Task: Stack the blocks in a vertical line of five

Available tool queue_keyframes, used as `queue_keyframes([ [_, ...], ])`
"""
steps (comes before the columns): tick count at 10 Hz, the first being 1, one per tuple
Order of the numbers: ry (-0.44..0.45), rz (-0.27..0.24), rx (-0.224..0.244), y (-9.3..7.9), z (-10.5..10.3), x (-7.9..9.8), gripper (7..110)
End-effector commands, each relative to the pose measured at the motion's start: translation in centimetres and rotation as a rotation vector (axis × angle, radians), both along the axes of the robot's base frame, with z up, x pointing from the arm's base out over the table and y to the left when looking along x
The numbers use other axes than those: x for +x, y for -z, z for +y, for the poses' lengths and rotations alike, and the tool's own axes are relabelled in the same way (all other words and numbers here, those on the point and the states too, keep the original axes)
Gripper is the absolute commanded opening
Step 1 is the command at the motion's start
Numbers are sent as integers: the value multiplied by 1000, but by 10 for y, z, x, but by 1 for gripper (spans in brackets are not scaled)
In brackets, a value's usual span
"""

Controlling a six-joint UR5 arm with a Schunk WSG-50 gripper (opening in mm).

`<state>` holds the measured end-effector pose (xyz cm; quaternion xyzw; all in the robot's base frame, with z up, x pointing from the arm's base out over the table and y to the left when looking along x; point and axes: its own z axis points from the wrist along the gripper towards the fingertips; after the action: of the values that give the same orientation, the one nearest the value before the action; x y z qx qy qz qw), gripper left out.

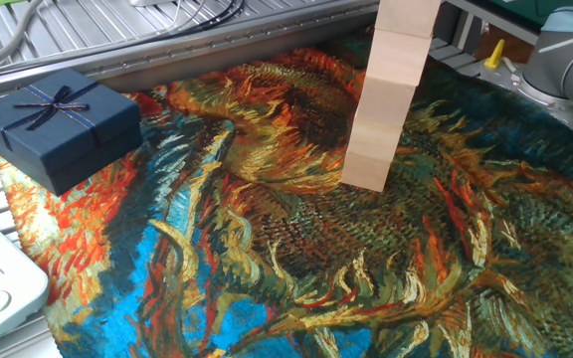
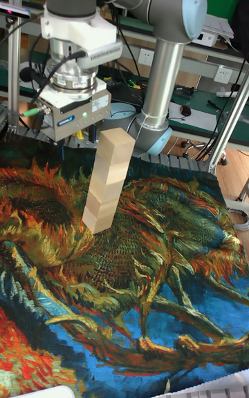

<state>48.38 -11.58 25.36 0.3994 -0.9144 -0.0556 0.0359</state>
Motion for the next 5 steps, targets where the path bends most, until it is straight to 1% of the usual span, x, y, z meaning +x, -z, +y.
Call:
queue_keyframes([
  [1, 65, -52, -70, -25, -13, -6, 44],
  [2, 95, -74, -105, -34, -17, -9, 44],
  [4, 190, -107, -120, -52, -6, -17, 44],
  [5, 245, -109, -123, -60, 1, -23, 44],
])
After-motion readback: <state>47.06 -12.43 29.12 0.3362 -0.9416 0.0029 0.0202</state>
